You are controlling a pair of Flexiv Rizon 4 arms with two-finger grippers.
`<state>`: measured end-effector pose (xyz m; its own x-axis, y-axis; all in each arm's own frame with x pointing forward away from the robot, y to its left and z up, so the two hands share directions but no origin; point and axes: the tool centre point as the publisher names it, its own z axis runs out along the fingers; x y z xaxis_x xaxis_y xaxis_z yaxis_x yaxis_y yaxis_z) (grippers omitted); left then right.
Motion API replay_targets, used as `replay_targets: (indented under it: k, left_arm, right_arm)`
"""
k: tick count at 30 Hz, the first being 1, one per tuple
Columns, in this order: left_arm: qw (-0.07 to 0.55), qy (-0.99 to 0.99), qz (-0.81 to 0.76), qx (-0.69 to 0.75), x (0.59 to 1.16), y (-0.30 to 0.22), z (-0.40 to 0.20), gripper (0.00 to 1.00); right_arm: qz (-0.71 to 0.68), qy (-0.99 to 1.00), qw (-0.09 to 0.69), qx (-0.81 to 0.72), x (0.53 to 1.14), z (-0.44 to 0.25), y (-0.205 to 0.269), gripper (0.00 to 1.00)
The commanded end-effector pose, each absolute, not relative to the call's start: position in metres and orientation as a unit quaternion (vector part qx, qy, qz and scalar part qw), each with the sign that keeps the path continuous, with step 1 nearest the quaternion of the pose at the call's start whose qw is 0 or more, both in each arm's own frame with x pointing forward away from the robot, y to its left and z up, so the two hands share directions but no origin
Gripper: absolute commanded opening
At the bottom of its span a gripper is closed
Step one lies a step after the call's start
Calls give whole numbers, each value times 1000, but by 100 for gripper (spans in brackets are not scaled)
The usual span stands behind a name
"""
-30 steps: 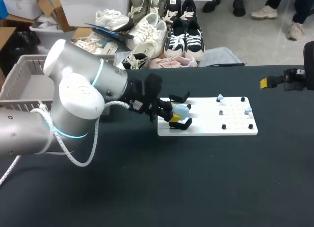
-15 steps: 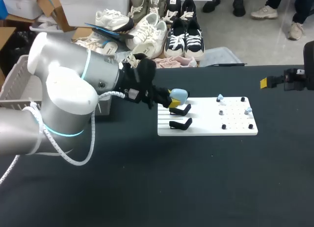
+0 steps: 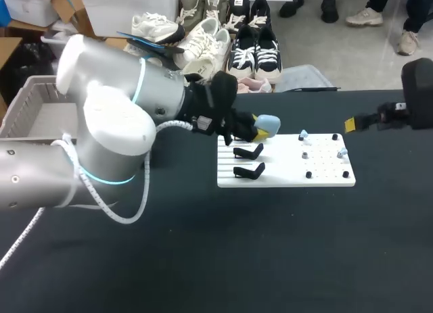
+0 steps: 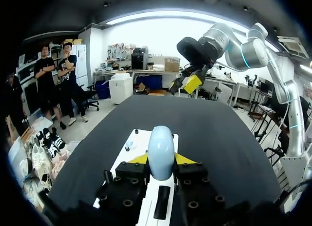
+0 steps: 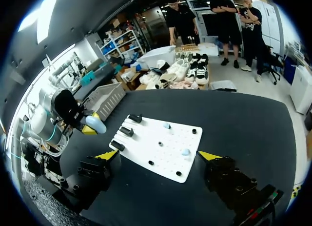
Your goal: Pick up each earbud case from the left stands, insert the matching earbuds, close the lid, and place the case in the box.
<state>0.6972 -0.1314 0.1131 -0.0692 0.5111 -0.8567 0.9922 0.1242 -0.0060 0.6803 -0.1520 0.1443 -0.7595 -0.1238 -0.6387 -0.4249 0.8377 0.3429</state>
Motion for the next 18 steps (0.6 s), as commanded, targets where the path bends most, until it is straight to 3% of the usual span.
replay_targets:
  k: [1, 18]
  left_arm:
    - [347, 650, -309, 601, 707, -148, 106, 0]
    - [352, 623, -262, 648, 700, -162, 104, 0]
  right_arm:
    - [287, 894, 287, -189, 685, 142, -143, 100]
    - [324, 878, 240, -259, 683, 131, -87, 100]
